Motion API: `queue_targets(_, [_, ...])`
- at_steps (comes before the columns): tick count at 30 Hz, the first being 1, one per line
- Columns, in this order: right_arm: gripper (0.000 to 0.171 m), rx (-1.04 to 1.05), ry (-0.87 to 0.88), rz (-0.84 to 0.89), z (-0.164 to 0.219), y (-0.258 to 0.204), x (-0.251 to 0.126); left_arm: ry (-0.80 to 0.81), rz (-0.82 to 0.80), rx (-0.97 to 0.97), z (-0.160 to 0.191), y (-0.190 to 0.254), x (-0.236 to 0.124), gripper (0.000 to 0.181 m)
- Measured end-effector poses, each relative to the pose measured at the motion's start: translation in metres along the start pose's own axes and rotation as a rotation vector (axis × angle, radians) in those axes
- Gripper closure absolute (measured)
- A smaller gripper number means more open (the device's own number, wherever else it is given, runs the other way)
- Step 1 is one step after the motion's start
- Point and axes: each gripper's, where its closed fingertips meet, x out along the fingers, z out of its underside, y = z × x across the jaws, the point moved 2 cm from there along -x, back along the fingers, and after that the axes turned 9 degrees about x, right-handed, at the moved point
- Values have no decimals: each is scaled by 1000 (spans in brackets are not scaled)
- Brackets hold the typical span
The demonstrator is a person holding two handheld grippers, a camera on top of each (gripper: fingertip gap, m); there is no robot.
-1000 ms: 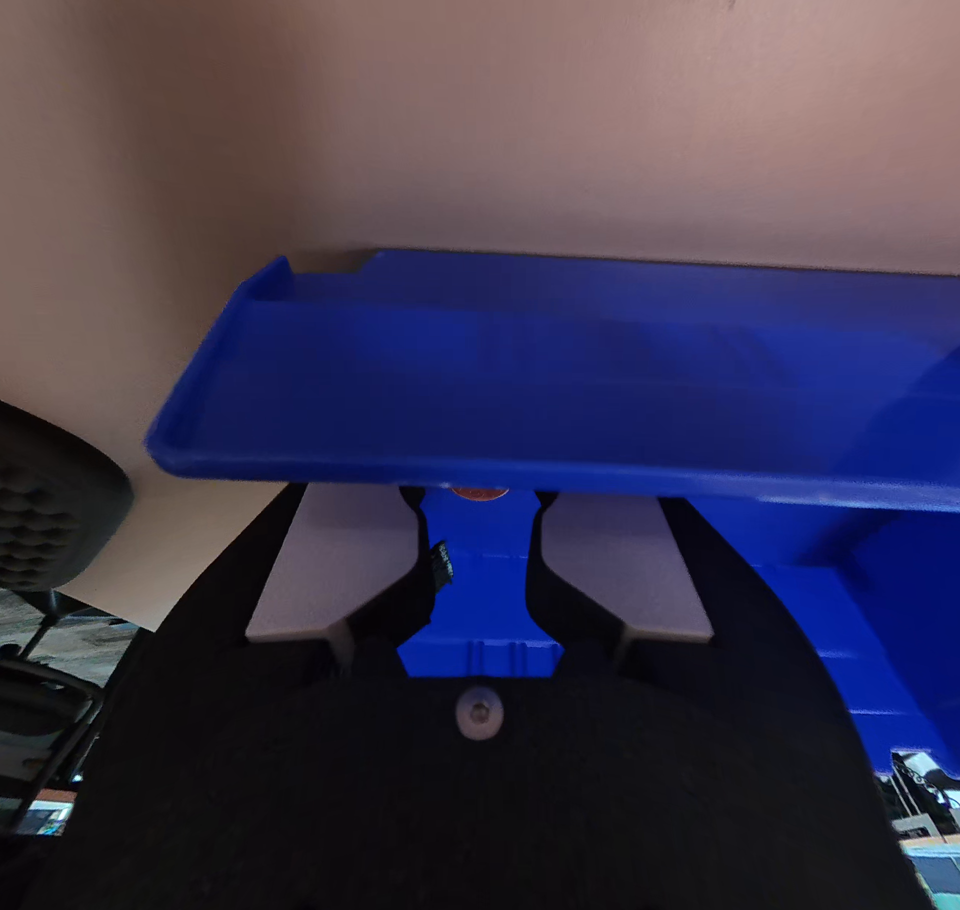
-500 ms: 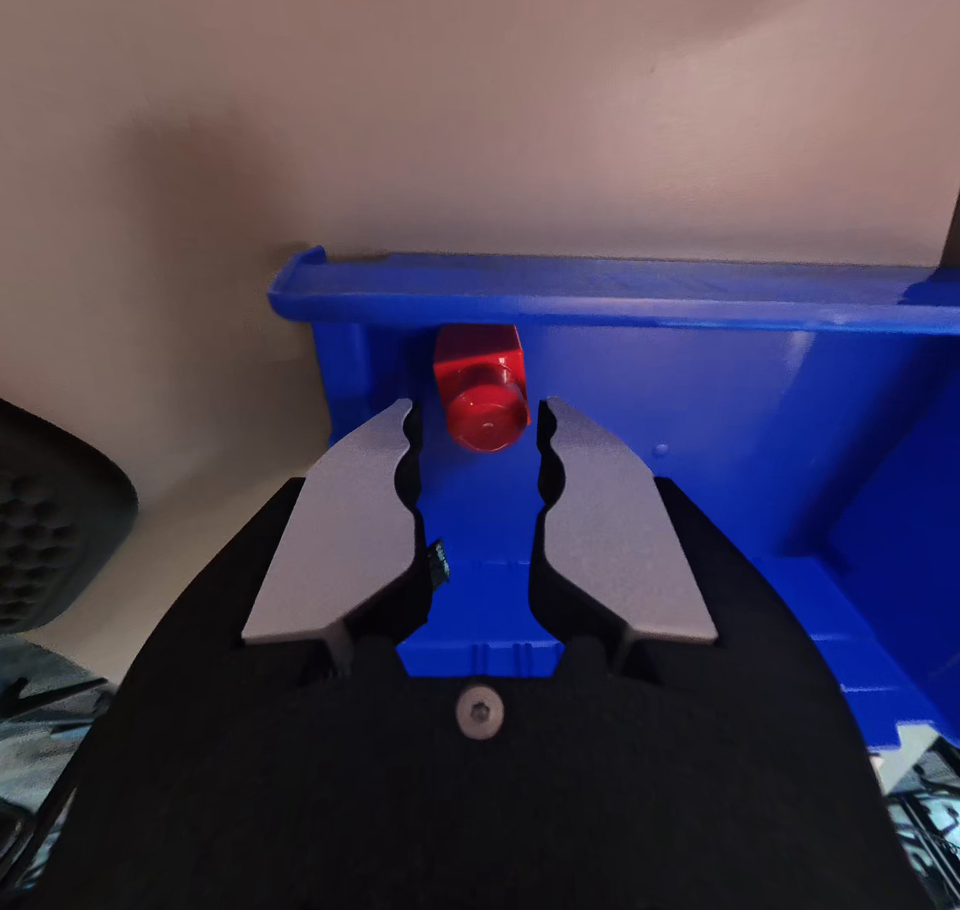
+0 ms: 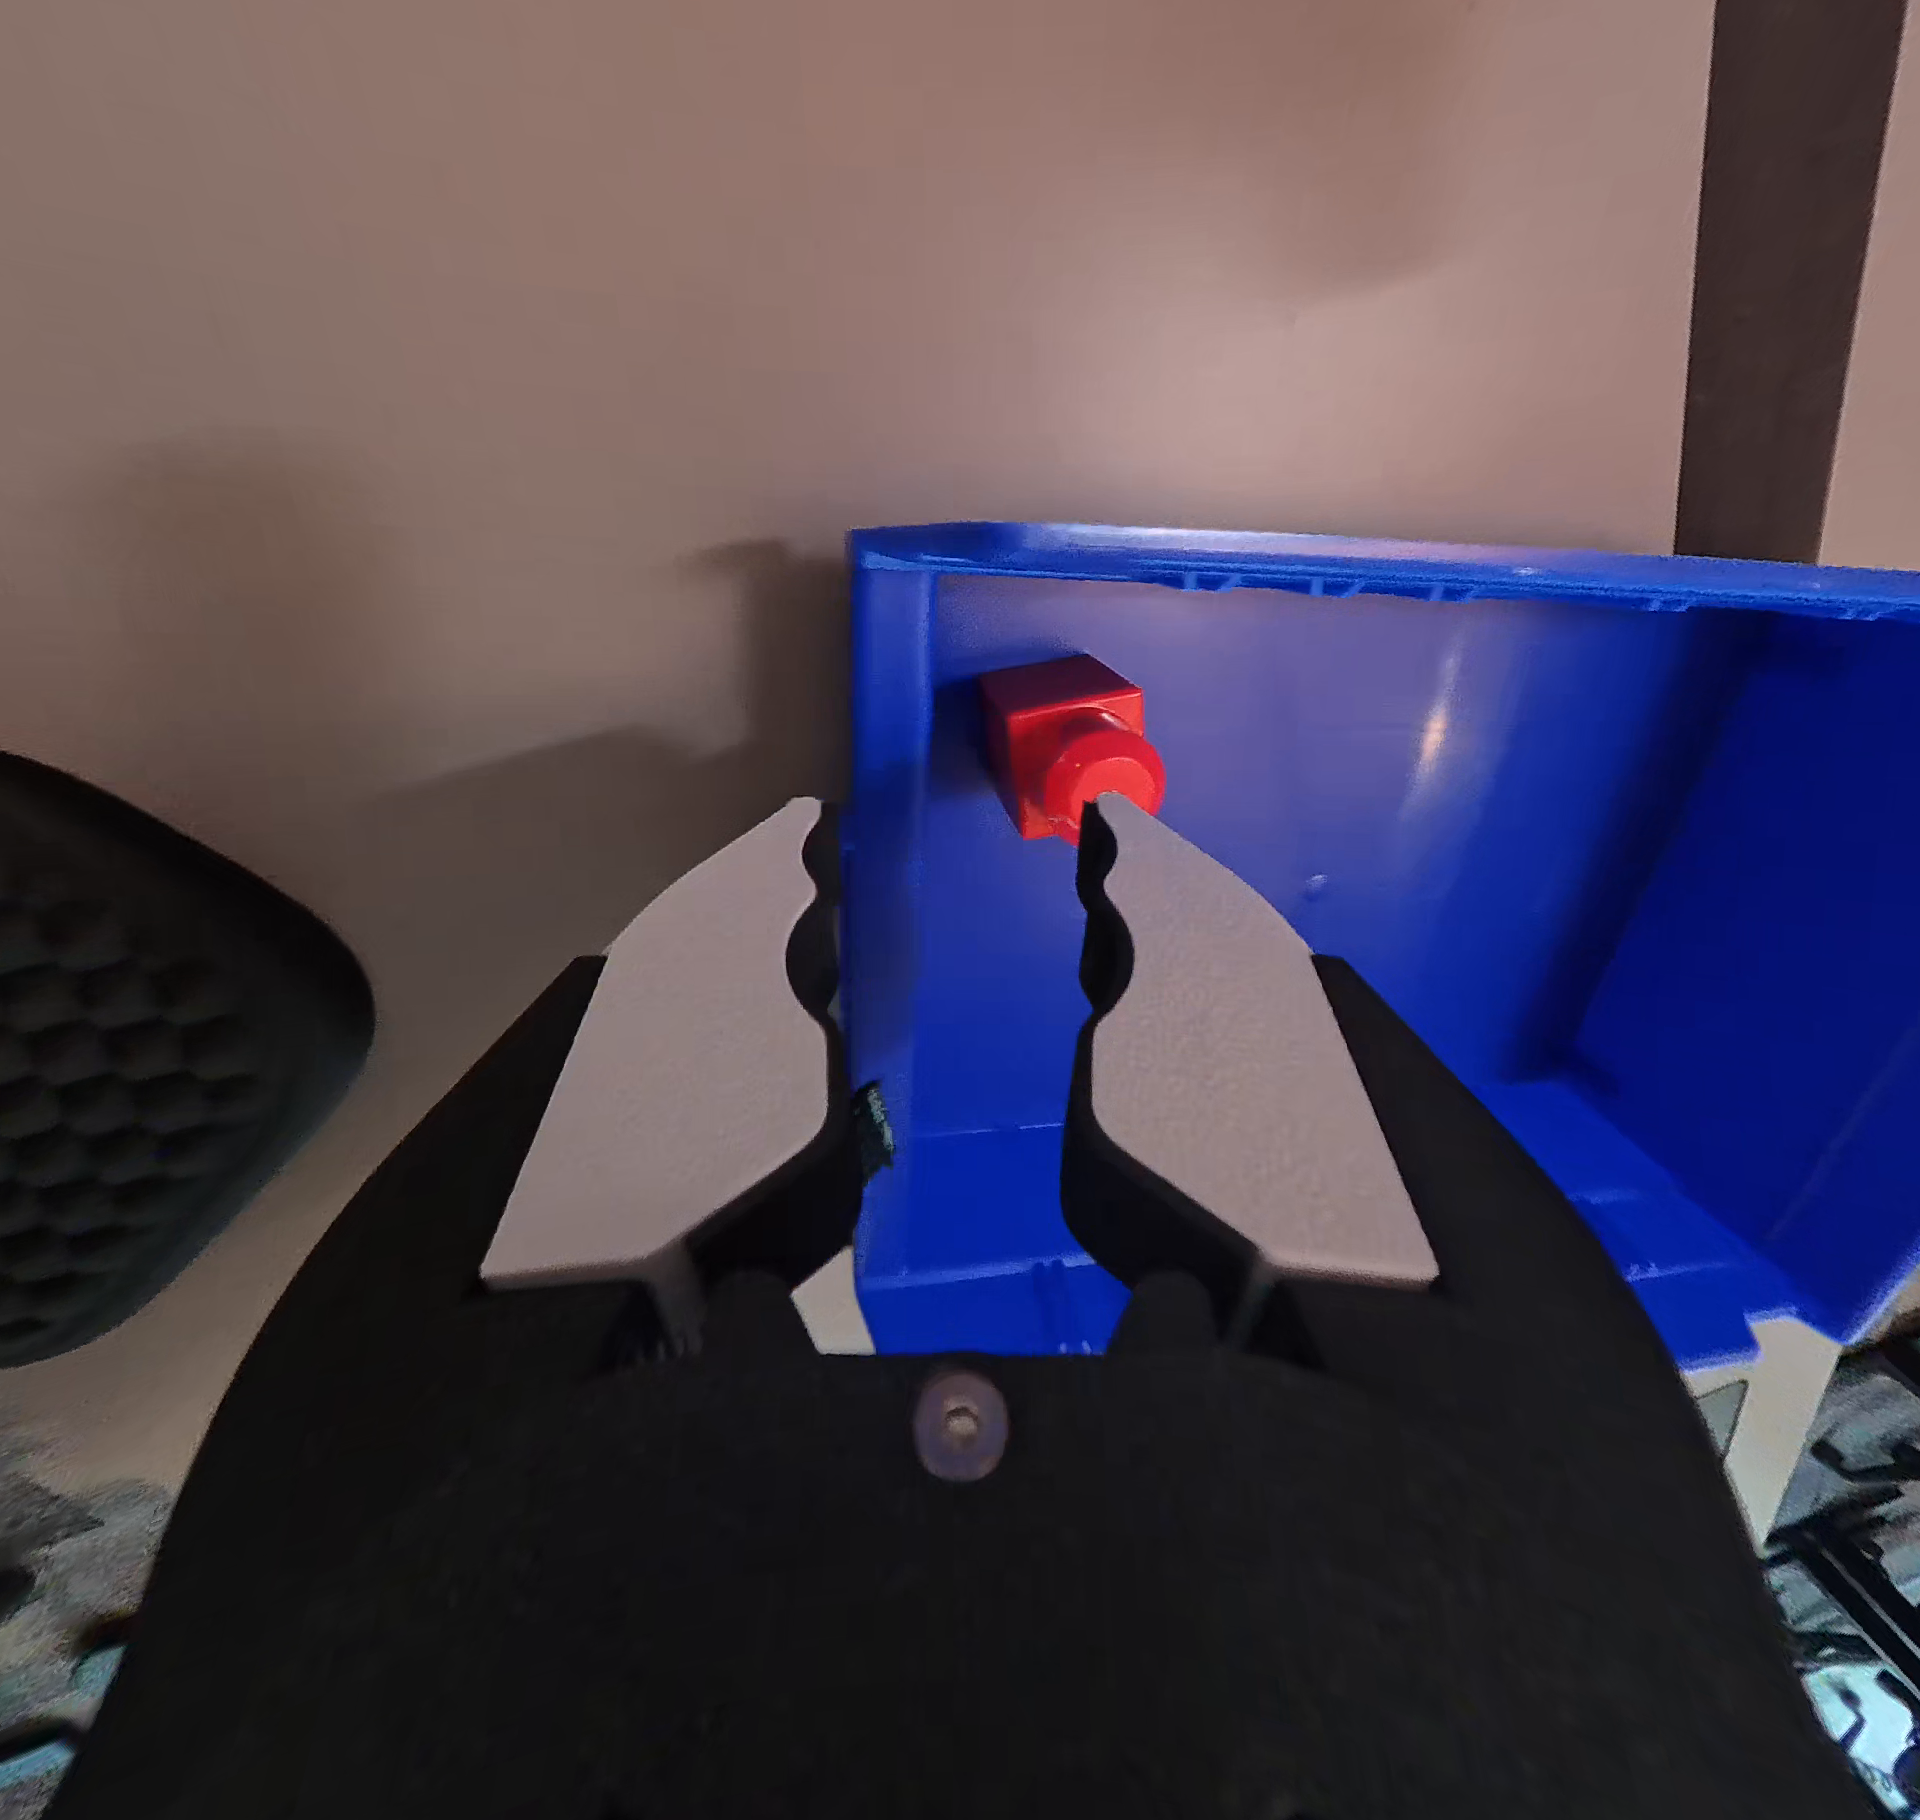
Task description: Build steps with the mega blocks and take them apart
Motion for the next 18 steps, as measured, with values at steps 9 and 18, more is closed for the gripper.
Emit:
queue_targets(9, [127, 12, 225, -14, -24, -39, -18, 115, 18, -11, -23, 15, 12, 144])
queue_targets(18, [127, 19, 703, -244, -88, -113, -51, 200, 70, -35, -38, 32, 19, 144])
